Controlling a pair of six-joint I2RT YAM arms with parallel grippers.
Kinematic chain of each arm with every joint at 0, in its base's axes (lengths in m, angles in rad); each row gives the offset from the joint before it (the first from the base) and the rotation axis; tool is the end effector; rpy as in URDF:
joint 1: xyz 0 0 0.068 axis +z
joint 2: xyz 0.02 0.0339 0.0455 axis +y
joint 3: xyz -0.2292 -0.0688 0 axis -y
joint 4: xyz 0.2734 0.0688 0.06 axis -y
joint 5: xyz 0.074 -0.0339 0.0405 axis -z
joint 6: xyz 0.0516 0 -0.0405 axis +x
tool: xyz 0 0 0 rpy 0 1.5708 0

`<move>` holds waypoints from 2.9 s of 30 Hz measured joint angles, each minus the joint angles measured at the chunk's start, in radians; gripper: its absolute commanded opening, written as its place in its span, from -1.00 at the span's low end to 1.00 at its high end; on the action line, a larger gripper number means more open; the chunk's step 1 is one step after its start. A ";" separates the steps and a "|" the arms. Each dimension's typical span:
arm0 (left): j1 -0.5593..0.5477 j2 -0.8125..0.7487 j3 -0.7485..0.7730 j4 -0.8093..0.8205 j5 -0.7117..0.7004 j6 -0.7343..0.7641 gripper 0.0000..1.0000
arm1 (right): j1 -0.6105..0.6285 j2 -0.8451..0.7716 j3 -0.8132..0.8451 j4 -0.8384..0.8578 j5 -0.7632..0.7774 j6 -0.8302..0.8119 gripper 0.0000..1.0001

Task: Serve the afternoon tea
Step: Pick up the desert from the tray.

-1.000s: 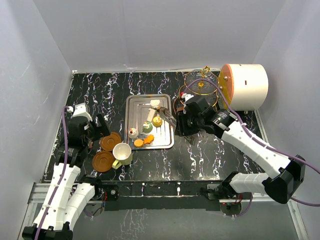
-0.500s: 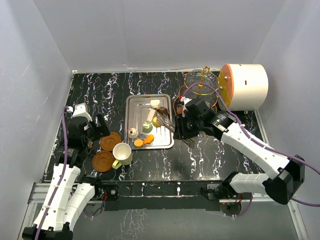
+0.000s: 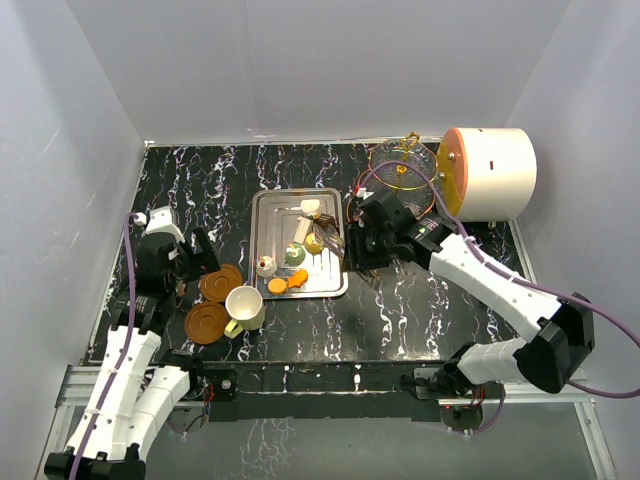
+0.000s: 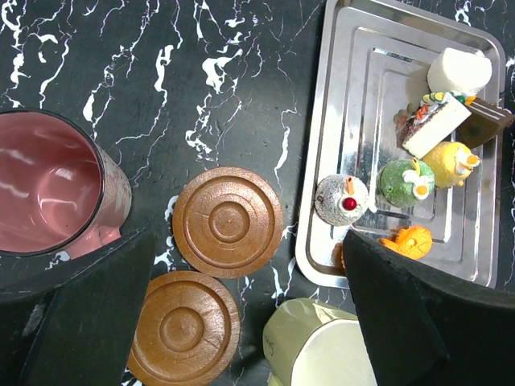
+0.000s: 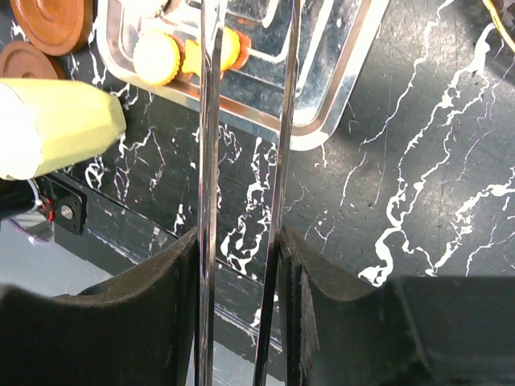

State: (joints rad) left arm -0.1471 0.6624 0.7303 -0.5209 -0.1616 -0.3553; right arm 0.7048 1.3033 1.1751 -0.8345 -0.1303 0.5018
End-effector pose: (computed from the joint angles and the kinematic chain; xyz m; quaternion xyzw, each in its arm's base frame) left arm 0.2191 -0.0241 0.2782 -0.1304 0.8361 -0.0651 0.5289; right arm 0.2316 0.2058 0.2564 -0.1159 0.9452 0.2207 0.2108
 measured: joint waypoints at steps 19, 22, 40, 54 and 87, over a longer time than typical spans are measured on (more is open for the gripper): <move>0.000 0.020 0.000 -0.004 -0.021 -0.014 0.97 | 0.002 0.231 0.276 -0.083 0.052 0.051 -0.23; 0.000 0.028 0.000 -0.003 -0.017 -0.013 0.97 | 0.003 0.276 0.335 -0.097 0.059 0.050 -0.21; 0.000 0.085 -0.007 -0.003 -0.006 -0.012 0.97 | 0.036 0.532 0.531 -0.219 0.144 0.042 -0.15; 0.000 0.109 -0.007 -0.003 -0.006 -0.012 0.97 | 0.012 0.682 0.790 -0.239 0.228 -0.024 -0.09; -0.011 0.148 -0.007 -0.003 0.014 -0.008 0.97 | -0.030 0.863 0.840 -0.268 0.184 -0.052 -0.16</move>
State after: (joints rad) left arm -0.1577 0.8104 0.7235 -0.5240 -0.1471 -0.3630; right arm 0.6746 2.1662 2.0148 -1.1023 0.0540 0.4500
